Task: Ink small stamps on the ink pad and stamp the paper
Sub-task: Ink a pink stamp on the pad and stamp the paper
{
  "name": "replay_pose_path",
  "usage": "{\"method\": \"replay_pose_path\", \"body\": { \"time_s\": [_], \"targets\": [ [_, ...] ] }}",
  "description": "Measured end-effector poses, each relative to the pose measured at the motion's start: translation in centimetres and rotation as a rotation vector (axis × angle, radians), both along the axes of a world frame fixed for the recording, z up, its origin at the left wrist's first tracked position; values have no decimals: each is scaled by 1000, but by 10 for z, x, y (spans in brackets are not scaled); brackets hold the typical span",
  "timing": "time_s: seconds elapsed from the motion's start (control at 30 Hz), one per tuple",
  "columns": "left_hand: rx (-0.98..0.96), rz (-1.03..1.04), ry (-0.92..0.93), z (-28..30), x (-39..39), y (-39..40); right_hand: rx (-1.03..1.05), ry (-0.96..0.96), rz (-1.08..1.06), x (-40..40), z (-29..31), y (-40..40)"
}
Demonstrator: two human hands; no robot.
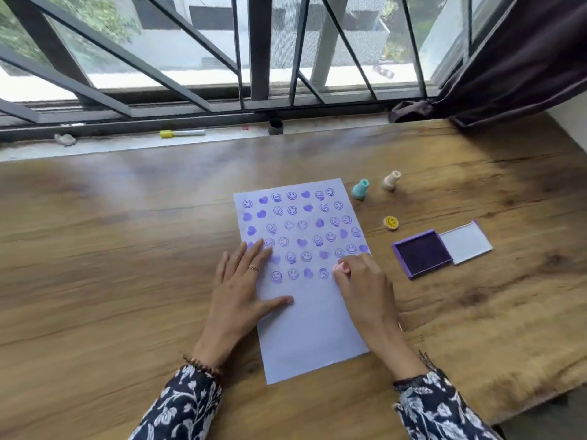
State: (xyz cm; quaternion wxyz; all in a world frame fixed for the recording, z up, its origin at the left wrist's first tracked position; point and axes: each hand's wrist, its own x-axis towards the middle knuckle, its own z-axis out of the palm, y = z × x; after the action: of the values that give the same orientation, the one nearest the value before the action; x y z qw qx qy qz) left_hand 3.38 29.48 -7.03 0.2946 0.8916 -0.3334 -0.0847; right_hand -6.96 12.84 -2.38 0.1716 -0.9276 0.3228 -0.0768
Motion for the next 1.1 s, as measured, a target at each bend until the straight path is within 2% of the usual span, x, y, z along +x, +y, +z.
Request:
{"method": "replay_pose_path", "body": {
  "time_s": [0.17, 0.27, 0.37, 0.5, 0.6, 0.7, 0.87, 0.97, 1.1],
  "targets": [
    [6, -43, 16, -4, 14, -13, -24, 186, 77, 18, 2, -18],
    [22, -17, 71, -11, 19, -7, 125, 200, 97, 30, 2, -25],
    [44, -20, 120, -13, 20, 3, 435, 131, -11, 31, 5, -35],
    [57, -66, 169, -7, 16, 12, 1026, -253, -316, 4, 17, -43],
    [41, -67, 87, 6, 12, 3, 1236, -351, -375, -18, 29, -58],
    [-58, -68, 34, 18, 3, -20, 1340, -397, -394, -33, 36, -74],
    [-175, -167, 213, 33, -15, -90, 1409, -461, -424, -41, 38, -94],
    [-139, -235, 170, 41, -17, -142, 1405, -486, -427, -40, 47, -112],
    [8, -315, 42, 40, -25, -183, 1392, -488, -413, -48, 51, -131]
  ]
}}
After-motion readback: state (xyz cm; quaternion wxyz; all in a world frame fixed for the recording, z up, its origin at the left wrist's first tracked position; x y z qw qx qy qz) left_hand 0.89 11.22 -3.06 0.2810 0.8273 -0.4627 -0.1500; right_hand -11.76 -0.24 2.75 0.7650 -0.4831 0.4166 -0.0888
